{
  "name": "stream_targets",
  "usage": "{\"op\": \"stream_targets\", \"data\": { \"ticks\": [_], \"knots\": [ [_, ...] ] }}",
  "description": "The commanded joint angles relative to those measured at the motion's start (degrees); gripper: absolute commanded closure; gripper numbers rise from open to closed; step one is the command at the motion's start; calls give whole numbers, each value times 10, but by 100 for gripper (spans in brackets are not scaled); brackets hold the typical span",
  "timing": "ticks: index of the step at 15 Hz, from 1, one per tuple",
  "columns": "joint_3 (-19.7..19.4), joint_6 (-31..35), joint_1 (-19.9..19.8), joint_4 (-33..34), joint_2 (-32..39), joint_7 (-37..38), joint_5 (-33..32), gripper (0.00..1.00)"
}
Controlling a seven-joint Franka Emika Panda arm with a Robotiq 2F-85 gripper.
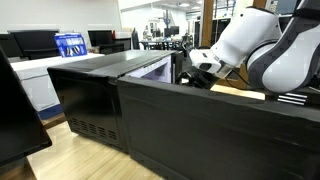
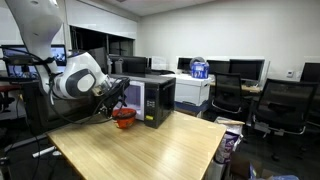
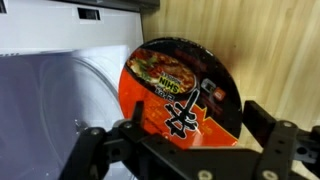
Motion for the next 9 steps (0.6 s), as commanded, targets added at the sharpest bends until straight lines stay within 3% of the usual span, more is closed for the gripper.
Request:
{"op": "stream_targets", "data": {
  "ticks": [1, 7, 8, 9],
  "knots": [
    [2, 1, 2, 11, 18, -17, 14, 0],
    [8, -1, -1, 16, 36, 2, 0, 0],
    [10, -1, -2, 17, 37, 2, -1, 25],
    [11, 0, -3, 18, 37, 3, -1, 27]
  ]
}}
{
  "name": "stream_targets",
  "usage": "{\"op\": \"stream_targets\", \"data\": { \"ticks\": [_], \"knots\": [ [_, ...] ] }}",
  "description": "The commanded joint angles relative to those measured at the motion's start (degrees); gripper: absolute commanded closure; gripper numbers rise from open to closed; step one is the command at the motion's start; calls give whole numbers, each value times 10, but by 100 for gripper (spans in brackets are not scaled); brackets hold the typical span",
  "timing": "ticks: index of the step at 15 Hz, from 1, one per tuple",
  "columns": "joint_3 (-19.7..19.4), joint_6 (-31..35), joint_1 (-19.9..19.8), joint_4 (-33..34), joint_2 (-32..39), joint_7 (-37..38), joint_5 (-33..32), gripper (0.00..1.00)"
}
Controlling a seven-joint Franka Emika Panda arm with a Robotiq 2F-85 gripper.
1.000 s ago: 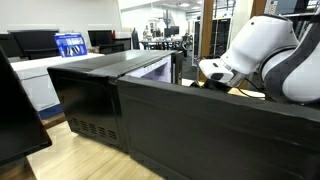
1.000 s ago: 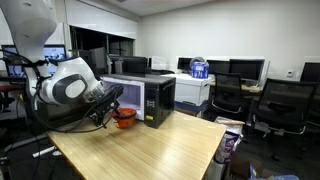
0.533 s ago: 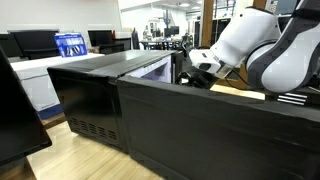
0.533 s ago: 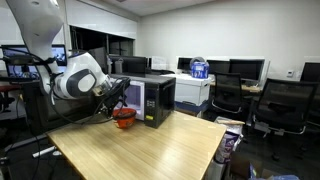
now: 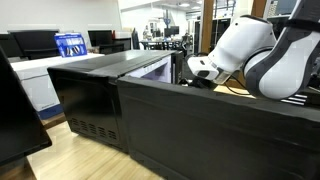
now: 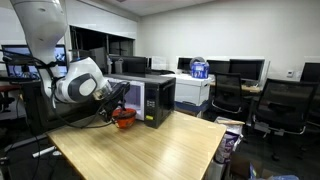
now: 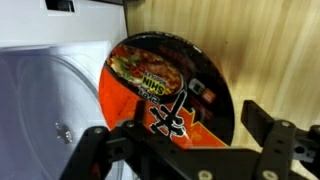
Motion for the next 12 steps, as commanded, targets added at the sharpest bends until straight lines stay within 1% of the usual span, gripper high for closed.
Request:
{"op": "stream_targets", "data": {
  "ticks": [1, 3, 5, 7, 9, 12],
  "knots": [
    [8, -1, -4, 8, 4, 4, -2, 33],
    [9, 0, -5, 13, 4, 5, -3, 49],
    [4, 9, -3, 11, 10, -1, -2, 61],
    [7, 1, -7, 12, 5, 2, -4, 72],
    [5, 2, -6, 10, 5, 1, -3, 77],
    [3, -1, -6, 5, -1, 1, -2, 89]
  ]
}}
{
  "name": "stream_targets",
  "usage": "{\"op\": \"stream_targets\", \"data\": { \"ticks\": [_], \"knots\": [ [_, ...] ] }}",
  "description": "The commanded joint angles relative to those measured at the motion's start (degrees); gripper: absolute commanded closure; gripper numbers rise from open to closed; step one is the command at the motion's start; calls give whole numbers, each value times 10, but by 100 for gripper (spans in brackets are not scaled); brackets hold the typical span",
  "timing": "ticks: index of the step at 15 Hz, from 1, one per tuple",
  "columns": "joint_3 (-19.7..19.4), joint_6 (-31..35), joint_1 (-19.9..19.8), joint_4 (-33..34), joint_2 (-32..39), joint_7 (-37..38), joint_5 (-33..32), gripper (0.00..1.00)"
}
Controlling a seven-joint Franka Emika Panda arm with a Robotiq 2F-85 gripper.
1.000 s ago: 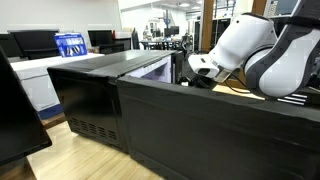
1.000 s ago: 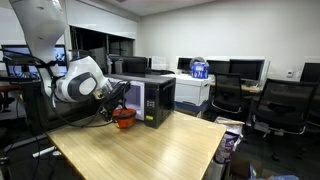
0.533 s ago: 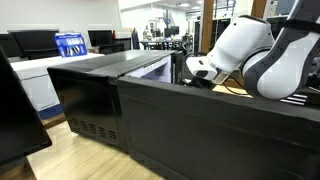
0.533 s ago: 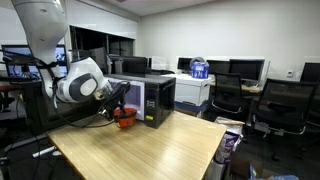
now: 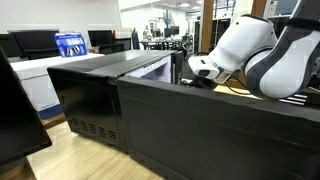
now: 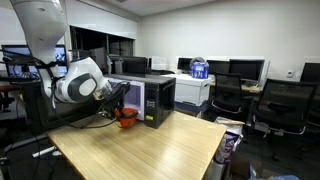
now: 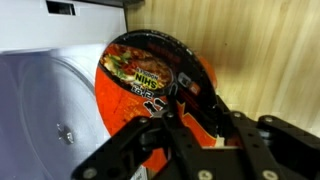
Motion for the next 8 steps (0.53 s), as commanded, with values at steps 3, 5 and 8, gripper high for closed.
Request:
{"op": "stream_targets", "data": {
  "ticks": [3, 5, 8],
  "knots": [
    [-3, 1, 6, -2, -4, -11, 18, 93],
    [-5, 1, 8, -5, -9, -9, 21, 94],
    [-23, 0, 27, -9, -14, -16, 38, 95]
  ]
}}
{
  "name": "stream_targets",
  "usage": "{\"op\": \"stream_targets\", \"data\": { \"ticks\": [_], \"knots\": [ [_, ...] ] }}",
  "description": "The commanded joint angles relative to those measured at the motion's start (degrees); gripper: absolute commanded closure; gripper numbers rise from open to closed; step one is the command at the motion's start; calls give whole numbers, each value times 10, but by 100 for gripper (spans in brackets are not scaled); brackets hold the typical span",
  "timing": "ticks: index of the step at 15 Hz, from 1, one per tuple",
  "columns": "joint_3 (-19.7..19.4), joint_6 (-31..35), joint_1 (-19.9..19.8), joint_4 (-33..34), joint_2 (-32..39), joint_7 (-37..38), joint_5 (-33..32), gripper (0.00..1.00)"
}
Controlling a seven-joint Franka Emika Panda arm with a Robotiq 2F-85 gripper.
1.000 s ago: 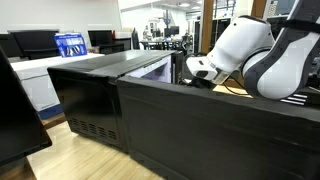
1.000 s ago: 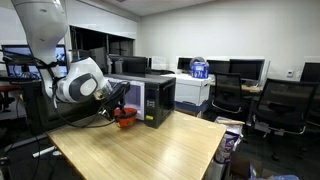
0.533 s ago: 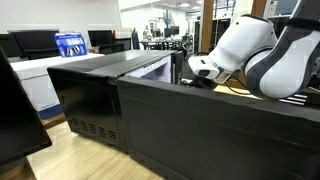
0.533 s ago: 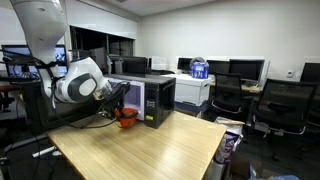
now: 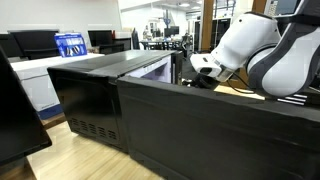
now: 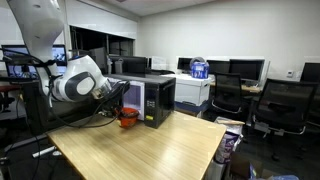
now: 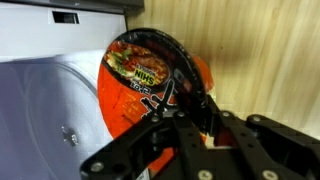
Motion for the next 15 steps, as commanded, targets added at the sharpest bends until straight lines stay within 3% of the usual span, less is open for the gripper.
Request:
{"op": "stream_targets", "data": {
  "ticks": [1, 15],
  "knots": [
    [-23, 0, 31, -1, -3, -17, 37, 93],
    [-114, -24, 164, -34, -82, -34, 104, 96]
  ]
}}
